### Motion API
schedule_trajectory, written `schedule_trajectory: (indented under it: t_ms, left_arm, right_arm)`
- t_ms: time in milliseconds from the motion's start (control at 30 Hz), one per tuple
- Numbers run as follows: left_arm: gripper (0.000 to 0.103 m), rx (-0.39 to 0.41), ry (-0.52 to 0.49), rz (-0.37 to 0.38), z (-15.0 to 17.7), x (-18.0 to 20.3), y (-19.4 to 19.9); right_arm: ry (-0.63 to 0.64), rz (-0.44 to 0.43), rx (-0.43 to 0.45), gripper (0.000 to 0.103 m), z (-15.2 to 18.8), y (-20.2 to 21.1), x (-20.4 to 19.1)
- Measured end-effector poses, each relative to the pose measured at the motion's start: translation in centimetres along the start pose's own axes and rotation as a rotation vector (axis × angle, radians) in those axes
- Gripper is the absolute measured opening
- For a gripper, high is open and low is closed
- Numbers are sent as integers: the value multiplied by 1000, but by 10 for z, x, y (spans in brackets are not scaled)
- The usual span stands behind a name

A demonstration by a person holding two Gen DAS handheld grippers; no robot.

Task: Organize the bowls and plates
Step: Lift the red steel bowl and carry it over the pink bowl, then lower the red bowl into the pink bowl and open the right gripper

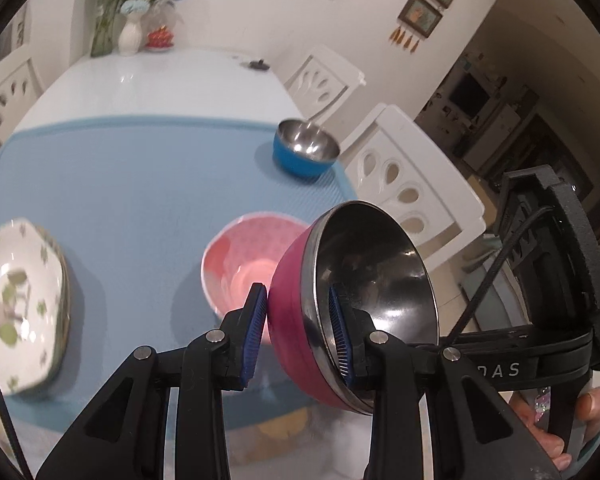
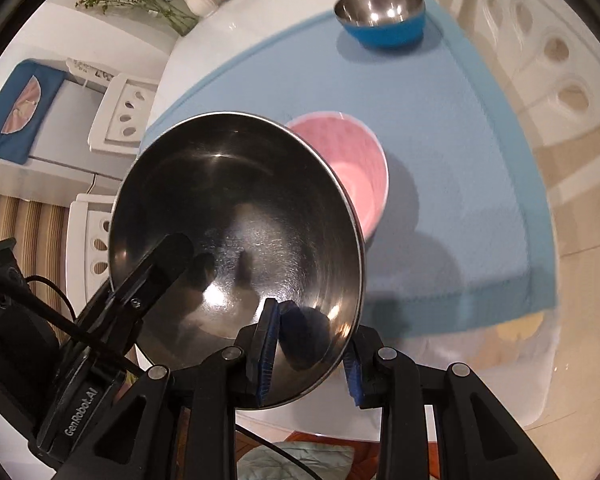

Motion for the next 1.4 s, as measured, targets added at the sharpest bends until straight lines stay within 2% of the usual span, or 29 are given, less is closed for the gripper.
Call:
schedule_trajectory:
  t_ms: [200, 500, 667, 867, 967, 1067, 1167, 1400]
  left_arm:
    - [28, -25, 36, 13, 9, -7, -16]
    - [28, -65, 24, -9, 0, -13, -53]
    - [29, -91, 35, -10, 0, -20, -63]
    - [30, -88, 57, -20, -4, -33, -62]
    - [30, -83, 65, -64, -5, -45, -54]
    - [30, -65, 100, -86, -3, -59, -43]
    - [30, -84, 140, -66, 6, -70, -40]
    - [30, -114, 128, -57, 15, -62, -46]
  right_arm:
    - [-19, 19, -6, 29, -1, -14, 7]
    - [16, 103, 27, 29, -34, -31, 4]
    - [-3, 110, -8, 29, -43, -46, 10]
    - [0, 118, -1, 29, -55, -44, 7]
    - [15, 142, 5, 29, -54, -36, 13]
    - [10, 105, 8, 29, -53, -27, 17]
    - [1, 91, 17, 29, -56, -23, 21]
    - [35, 89, 20, 29, -55, -20, 24]
Point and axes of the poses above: each gripper's, at about its wrist camera, not at the fingertips, and y roughly against the way its jaws point, x to its right, z to its underside, the point moved 5 cm from there along -y, roughly the way its jaws point, and after that the axes turned 12 degrees about -y, right-handed, at the moved point
